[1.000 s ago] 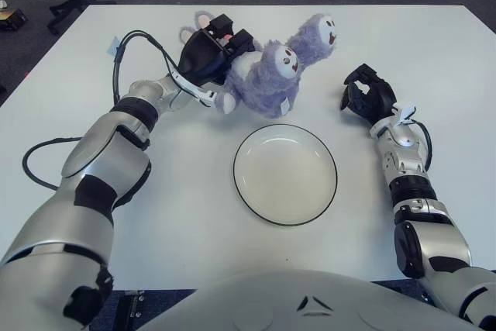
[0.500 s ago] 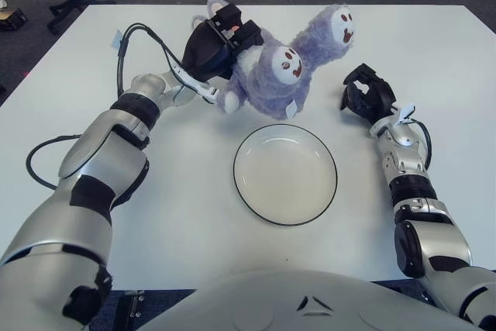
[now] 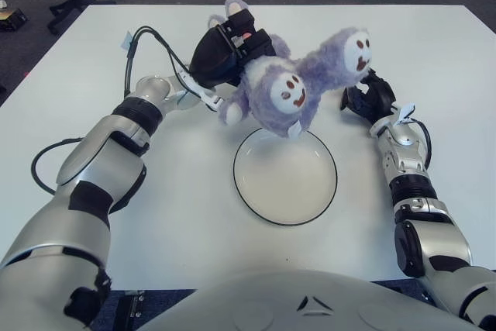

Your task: Put the doll into the plate.

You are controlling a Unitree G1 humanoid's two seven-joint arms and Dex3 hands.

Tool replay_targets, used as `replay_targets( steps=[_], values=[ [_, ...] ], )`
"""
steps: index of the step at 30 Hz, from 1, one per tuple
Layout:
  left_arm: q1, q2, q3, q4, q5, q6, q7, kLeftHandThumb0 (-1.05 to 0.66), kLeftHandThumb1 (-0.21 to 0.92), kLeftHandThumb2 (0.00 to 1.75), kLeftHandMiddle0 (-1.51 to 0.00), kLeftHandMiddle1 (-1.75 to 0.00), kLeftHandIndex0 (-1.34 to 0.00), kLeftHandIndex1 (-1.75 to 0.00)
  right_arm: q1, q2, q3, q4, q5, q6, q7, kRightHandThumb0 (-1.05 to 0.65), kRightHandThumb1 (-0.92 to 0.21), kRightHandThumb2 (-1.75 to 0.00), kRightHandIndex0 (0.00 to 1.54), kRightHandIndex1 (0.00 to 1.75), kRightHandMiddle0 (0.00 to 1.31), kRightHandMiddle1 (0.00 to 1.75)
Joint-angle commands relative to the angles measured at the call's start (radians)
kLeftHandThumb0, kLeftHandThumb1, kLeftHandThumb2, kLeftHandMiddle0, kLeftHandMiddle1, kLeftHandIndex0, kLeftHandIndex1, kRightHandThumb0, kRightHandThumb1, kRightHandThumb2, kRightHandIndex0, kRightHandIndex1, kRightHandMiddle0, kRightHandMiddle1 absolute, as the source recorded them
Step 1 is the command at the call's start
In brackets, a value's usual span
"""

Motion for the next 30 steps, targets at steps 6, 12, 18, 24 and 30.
replay_targets(
  steps=[6,12,18,24,30],
  values=[
    [0.003,-0.003,0.013,-0.017,-0.021,-0.191,-0.02,0.03,0.74,0.35,-0.92,-1.75,-0.7,-1.75,0.035,0.011,0.015,0.021,-0.016,0.049,-0.005,-0.38,-0.72,-0.79,0.84,1.75,0.33,1.75],
    [0.029,-0.02,0.036,-0.021,-0.043,-0.281,-0.053,0.03,0.74,0.34,-0.93,-1.75,-0.7,-1.75,0.033,0.011,0.018,0.02,-0.014,0.052,-0.006,-0.38,-0.71,-0.79,0.84,1.75,0.33,1.75],
    [0.05,-0.034,0.067,-0.021,-0.06,-0.34,-0.087,0.02,0.76,0.33,-0.94,-1.75,-0.71,-1.75,0.031,0.009,0.02,0.023,-0.011,0.053,-0.006,-0.38,-0.71,-0.79,0.84,1.75,0.33,1.75],
    [0.056,-0.034,0.084,-0.002,-0.049,-0.396,-0.119,0.01,0.79,0.28,-0.92,-1.75,-0.71,-1.75,0.028,0.008,0.02,0.029,-0.01,0.051,-0.003,-0.38,-0.71,-0.79,0.84,1.75,0.33,1.75],
    [0.033,-0.013,0.065,0.017,0.003,-0.415,-0.18,0.0,0.83,0.2,-0.9,-1.75,-0.7,-1.75,0.025,0.007,0.02,0.035,-0.009,0.049,-0.002,-0.38,-0.71,-0.79,0.85,1.75,0.33,1.75]
  ],
)
